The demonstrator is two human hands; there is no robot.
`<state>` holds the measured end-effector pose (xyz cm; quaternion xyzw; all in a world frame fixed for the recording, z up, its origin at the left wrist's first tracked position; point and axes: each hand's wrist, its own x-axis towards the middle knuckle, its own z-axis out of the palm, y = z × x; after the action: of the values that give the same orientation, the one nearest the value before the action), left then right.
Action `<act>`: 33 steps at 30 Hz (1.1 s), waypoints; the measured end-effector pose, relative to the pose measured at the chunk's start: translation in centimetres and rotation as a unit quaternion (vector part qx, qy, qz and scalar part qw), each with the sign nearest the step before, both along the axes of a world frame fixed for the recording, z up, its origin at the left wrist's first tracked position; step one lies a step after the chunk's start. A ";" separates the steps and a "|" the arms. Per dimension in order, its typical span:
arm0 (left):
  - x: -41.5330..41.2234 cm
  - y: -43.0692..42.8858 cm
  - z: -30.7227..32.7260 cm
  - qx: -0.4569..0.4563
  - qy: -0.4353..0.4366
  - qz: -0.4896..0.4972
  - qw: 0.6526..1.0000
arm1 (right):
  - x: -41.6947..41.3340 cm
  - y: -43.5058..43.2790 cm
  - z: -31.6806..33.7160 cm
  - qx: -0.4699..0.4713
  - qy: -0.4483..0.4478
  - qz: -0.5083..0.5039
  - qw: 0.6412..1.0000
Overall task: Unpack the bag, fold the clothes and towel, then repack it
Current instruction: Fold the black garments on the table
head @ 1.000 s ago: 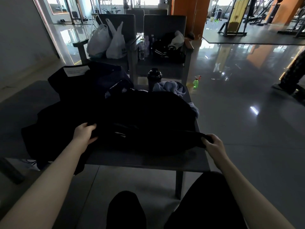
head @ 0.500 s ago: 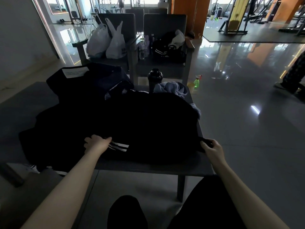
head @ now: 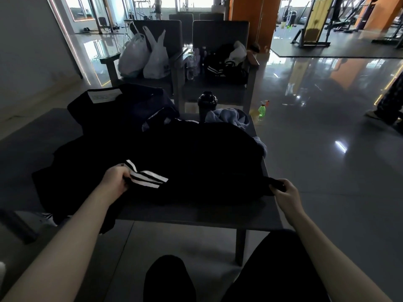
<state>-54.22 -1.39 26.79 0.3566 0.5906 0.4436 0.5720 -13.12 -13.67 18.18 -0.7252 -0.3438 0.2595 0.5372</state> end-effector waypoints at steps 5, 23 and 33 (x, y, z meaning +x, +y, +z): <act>-0.8 -1.0 1.4 0.004 0.046 -0.101 0.994 | -0.2 0.0 1.3 0.022 0.003 -0.008 1.000; -2.3 0.0 3.0 0.027 0.300 -0.207 0.931 | 1.0 0.5 4.6 0.033 0.041 -0.030 0.998; -1.1 2.7 3.0 0.167 0.347 -0.043 0.922 | 0.2 4.4 6.2 0.053 0.033 -0.045 0.997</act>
<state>-55.27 1.32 29.81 0.6039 0.6534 0.3590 0.2819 -12.94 -9.23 24.36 -0.7015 -0.3062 0.2403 0.5969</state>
